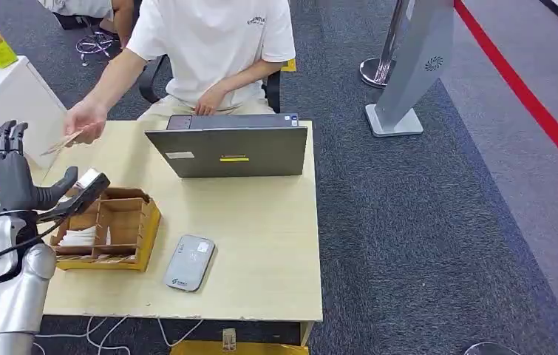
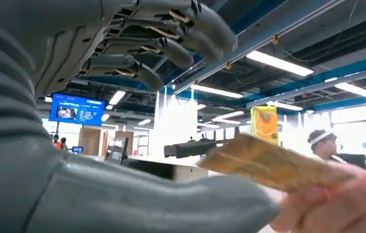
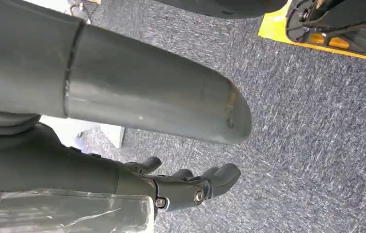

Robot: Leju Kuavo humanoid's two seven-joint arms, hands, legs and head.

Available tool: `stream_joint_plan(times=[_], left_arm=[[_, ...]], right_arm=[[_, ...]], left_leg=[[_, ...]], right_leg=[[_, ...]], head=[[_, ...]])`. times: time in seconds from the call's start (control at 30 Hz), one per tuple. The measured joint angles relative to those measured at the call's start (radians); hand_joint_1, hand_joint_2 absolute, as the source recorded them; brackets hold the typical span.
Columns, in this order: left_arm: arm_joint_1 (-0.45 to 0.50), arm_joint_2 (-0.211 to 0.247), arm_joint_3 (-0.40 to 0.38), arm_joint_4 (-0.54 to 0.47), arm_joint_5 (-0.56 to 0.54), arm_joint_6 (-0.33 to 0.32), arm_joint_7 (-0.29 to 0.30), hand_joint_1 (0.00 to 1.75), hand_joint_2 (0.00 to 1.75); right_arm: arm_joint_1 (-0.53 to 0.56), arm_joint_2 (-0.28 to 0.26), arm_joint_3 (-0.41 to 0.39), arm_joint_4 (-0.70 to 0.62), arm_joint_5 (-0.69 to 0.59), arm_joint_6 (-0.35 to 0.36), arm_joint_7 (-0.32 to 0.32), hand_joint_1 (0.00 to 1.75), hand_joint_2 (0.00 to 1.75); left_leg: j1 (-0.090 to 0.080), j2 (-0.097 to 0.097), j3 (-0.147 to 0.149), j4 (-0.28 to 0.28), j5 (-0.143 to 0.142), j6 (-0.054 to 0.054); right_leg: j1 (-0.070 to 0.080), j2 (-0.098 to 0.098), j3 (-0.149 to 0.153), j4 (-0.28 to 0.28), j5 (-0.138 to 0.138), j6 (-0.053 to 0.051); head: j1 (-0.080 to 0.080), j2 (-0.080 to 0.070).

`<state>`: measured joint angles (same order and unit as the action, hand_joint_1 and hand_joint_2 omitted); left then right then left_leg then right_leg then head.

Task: Pass the card to the sensor for recognition and then transmit it.

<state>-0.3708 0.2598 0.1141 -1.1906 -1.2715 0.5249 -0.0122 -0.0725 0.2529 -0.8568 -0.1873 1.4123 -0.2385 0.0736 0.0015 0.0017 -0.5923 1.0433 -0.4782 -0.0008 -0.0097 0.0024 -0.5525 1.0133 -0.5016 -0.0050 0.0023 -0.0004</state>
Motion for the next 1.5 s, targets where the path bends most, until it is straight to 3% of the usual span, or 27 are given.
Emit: stream_joint_plan(times=[0.17, 1.03, 1.07, 1.1, 1.5], left_arm=[[-0.019, 0.0, 0.001, 0.029, -0.023, 0.005, 0.012, 0.0, 1.75], [-0.121, -0.055, 0.0, 0.14, -0.052, 0.019, 0.021, 0.0, 1.75], [-0.122, -0.056, 0.0, 0.14, -0.052, 0.019, 0.021, 0.17, 1.75], [-0.124, -0.058, 0.0, 0.14, -0.053, 0.021, 0.021, 1.75, 1.75], [-0.128, -0.075, -0.011, 0.148, -0.045, 0.015, 0.0, 1.75, 1.75]], right_arm=[[-0.002, -0.021, 0.0, 0.0, 0.0, 0.09, -0.017, 0.0, 0.0], [-0.006, -0.039, 0.0, 0.0, 0.001, 0.095, -0.021, 0.0, 0.0], [-0.006, -0.039, 0.0, 0.0, 0.001, 0.095, -0.021, 0.0, 0.0], [-0.006, -0.039, 0.0, 0.0, 0.001, 0.095, -0.021, 0.0, 0.0], [-0.007, -0.04, 0.0, 0.0, 0.001, 0.095, -0.021, 0.0, 0.0]], left_leg=[[0.0, 0.0, 0.0, 0.0, 0.0, 0.0], [0.0, 0.0, 0.0, 0.0, 0.0, 0.0], [0.0, 0.0, 0.0, 0.0, 0.0, 0.0], [0.0, 0.0, 0.0, 0.0, 0.0, 0.0], [0.0, 0.0, 0.0, 0.0, 0.0, 0.0]], right_leg=[[0.0, 0.0, 0.0, 0.0, 0.0, 0.0], [0.0, 0.0, 0.0, 0.0, 0.001, 0.0], [0.0, 0.0, -0.001, 0.0, 0.001, 0.0], [0.0, 0.0, -0.001, 0.0, 0.001, 0.0], [0.0, 0.001, -0.001, 0.0, 0.001, 0.0]], head=[[0.0, 0.0], [0.0, 0.0], [0.0, 0.0], [0.0, 0.0], [0.0, 0.0]])
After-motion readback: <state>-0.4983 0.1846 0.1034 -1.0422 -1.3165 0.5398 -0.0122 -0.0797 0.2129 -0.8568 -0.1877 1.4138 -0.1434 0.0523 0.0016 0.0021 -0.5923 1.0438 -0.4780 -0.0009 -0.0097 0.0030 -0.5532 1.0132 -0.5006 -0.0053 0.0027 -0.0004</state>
